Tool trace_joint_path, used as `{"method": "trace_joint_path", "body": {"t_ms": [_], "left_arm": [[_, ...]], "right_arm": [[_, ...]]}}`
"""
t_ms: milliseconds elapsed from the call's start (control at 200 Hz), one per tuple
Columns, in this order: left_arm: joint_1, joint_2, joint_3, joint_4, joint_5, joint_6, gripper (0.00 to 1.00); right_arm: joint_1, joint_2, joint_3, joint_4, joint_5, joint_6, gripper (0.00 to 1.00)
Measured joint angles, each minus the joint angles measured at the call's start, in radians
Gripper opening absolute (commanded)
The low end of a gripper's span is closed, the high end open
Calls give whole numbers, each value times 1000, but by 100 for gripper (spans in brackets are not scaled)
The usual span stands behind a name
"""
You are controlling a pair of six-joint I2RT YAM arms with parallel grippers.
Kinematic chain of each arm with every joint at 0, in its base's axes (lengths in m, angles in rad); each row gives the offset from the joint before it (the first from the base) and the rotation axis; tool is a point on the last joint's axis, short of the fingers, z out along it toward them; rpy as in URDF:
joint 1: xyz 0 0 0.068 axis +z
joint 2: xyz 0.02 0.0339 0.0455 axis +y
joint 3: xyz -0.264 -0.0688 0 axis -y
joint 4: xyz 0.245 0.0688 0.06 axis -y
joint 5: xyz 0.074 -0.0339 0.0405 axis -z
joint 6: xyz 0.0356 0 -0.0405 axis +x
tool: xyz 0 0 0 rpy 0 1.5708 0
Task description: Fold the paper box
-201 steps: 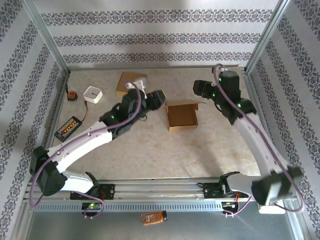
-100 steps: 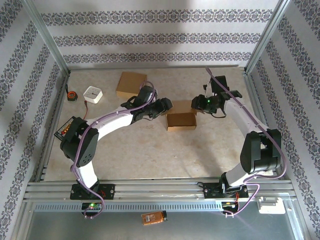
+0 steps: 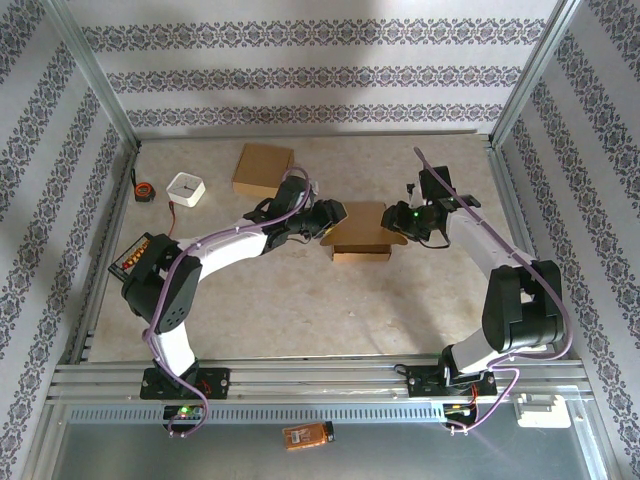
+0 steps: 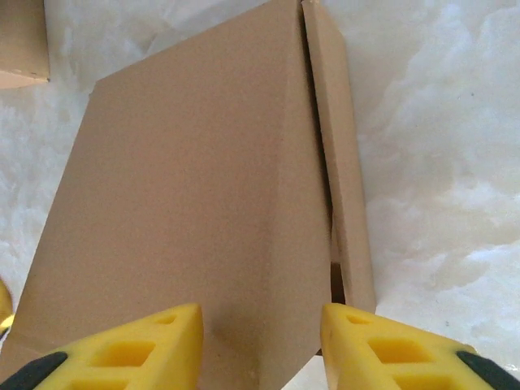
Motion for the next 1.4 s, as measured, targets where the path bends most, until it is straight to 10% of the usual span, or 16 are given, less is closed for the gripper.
{"method": "trace_joint_path", "body": {"t_ms": [400,869,1399], "left_arm": [[-6,-58,31,-258,-181,171,61],[-6,34,34,-161,-45,106,31],[-33,81,39,-187,-84,129,31]], "right_arm": [[5,0,0,0,16,-2,44],[38,0,0,-1,23,-6,35],[85,0,-114,74,153,13,36]]}}
